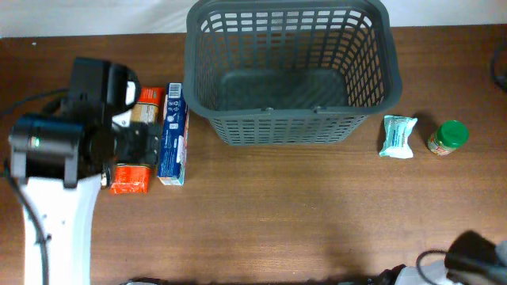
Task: Pack container
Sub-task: 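Grasp the blue box with the left gripper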
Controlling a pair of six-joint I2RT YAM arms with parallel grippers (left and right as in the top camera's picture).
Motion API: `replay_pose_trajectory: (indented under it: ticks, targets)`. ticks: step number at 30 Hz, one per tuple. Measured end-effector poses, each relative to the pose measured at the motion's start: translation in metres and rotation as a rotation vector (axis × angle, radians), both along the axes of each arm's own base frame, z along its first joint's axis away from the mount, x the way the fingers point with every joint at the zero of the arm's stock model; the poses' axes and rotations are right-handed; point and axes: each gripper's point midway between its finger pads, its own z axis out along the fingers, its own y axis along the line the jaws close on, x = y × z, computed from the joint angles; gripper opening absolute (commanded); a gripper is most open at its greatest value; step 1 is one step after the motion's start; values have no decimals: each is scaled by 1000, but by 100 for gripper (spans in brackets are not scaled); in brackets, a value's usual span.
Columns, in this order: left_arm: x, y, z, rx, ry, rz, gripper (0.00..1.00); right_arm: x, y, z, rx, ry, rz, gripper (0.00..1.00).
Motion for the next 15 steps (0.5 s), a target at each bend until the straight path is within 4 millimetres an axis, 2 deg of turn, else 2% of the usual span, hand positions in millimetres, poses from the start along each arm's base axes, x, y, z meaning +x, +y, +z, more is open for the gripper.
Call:
replay_pose_trajectory:
  ticks: [3,7,10,15]
  targets:
    - [19,15,-6,-2,-14,60,99,-14,-9,9,-15,-21,-46,99]
    - [37,27,-19,-39,7,108,99,-17,-18,6,-7,-14,-75,99]
    - [48,23,-39,-93,74,79,99,-15,-20,3,1,-7,-80,99]
    - [84,0,-89,-190,204,-84,99,-15,-21,2,3,-5,-80,99]
